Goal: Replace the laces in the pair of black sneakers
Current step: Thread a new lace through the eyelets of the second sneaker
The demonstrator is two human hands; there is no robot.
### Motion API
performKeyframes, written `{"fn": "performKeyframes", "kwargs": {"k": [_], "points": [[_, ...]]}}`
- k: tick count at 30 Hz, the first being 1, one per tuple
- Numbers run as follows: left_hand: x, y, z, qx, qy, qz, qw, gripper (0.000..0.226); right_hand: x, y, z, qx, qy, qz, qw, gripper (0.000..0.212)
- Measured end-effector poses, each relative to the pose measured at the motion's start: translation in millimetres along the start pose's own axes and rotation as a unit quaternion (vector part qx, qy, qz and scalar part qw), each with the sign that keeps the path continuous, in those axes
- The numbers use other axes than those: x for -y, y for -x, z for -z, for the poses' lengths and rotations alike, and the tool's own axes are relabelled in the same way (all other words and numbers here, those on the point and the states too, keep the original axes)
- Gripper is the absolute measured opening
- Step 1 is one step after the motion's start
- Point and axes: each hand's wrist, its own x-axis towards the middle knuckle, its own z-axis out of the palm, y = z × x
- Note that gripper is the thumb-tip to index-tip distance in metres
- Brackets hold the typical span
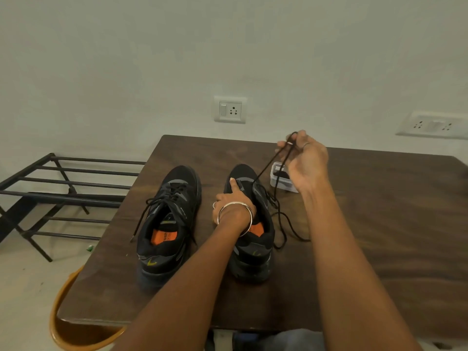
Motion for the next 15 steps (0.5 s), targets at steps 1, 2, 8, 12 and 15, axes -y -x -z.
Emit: {"fn": "performKeyframes", "kwargs": {"k": [1,2,8,12,15], "points": [[-0.2,0.3,0.1,0.001,0.000,0.000,1.000,0.093,-0.8,-1.3,4.7,-0.024,-0.023,0.002,0.999,0.026],[-0.3,0.5,0.1,0.002,0.001,-0.001,1.000,0.093,-3.3,-3.5,10.4,-0.054,-0.005,0.006,0.999,0.027],[0.6,-1.2,0.6,0.004,0.005,-0.007,1.000,0.092,-35.5,-13.9,40.4,-0.116,0.710,-0.024,0.694,0.028],[0.7,-1.3,-0.8,0.005,0.003,-0.011,1.000,0.094,-57.2,-15.5,29.1,0.048,0.675,-0.023,0.736,0.020],[0.8,-1.9,0.0,0.007,0.007,-0.010,1.000,0.095,-74.8,-19.2,21.3,0.068,0.698,-0.018,0.713,0.023]]}}
